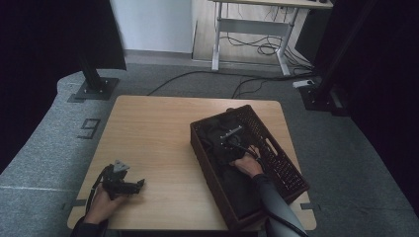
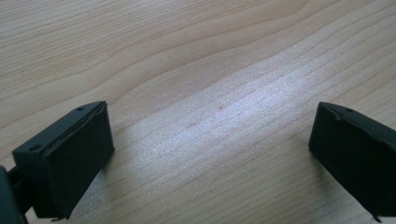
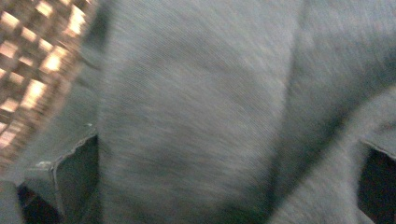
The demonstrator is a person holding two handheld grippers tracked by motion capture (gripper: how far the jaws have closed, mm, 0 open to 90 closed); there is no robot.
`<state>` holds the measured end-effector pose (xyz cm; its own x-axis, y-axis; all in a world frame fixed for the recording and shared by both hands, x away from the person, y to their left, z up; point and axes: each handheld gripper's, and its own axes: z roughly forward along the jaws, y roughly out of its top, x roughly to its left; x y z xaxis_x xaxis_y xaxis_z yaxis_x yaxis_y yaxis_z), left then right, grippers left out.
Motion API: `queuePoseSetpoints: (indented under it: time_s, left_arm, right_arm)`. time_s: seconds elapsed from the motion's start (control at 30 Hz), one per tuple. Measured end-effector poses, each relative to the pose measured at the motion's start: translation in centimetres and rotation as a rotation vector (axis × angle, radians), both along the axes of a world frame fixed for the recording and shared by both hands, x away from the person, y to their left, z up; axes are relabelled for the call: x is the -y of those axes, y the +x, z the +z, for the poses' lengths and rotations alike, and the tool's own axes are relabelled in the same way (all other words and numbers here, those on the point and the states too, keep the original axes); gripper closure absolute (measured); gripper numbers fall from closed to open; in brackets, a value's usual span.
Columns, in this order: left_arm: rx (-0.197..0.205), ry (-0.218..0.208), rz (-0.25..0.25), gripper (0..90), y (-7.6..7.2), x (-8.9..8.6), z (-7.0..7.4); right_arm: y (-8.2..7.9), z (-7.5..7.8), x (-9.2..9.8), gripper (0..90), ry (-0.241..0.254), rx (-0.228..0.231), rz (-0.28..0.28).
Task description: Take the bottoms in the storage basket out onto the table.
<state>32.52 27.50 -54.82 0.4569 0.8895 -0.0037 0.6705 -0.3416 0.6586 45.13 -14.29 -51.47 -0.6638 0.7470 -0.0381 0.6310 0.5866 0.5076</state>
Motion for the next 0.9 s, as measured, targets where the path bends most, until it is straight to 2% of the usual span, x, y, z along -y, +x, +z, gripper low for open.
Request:
queuePoseSetpoints:
  time_s: [0.1, 0.13, 0.23, 0.27, 0.4, 0.63, 0.77, 0.8, 0.9]
  left_arm:
    - [0.000, 0.001, 0.000, 0.0, 0.0, 0.0, 0.0]
    - [0.000, 0.001, 0.000, 0.0, 0.0, 0.0, 0.0]
    - [0.001, -0.002, 0.001, 0.0, 0.0, 0.0, 0.0]
    - [0.001, -0.001, 0.001, 0.0, 0.0, 0.0, 0.0]
    - [0.000, -0.001, 0.001, 0.0, 0.0, 0.0, 0.0]
    - [0.001, -0.002, 0.001, 0.0, 0.0, 0.0, 0.0]
    - [0.000, -0.002, 0.001, 0.0, 0.0, 0.0, 0.0]
    - [0.001, -0.002, 0.001, 0.0, 0.0, 0.0, 0.0]
    - [0.000, -0.002, 0.001, 0.0, 0.0, 0.0, 0.0]
  right_arm:
    - [0.1, -0.1, 0.7, 0.0, -0.010, -0.011, -0.023]
    - [0.3, 0.0, 1.5, 0.0, -0.020, -0.023, -0.050]
    - [0.2, 0.2, 2.2, 0.0, -0.036, -0.024, -0.076]
    - [0.1, 0.2, 2.9, 0.0, -0.045, -0.032, -0.102]
    - [0.1, -0.2, 3.6, 0.0, -0.021, -0.062, -0.136]
    - [0.0, -0.6, 2.6, 0.0, -0.020, -0.071, -0.122]
    - [-0.7, -0.6, 1.7, 0.0, -0.017, -0.072, -0.093]
    - [-0.9, -0.5, 1.6, 0.0, -0.004, -0.078, -0.081]
    - [-1.0, -0.6, 1.7, 0.0, -0.015, -0.075, -0.080]
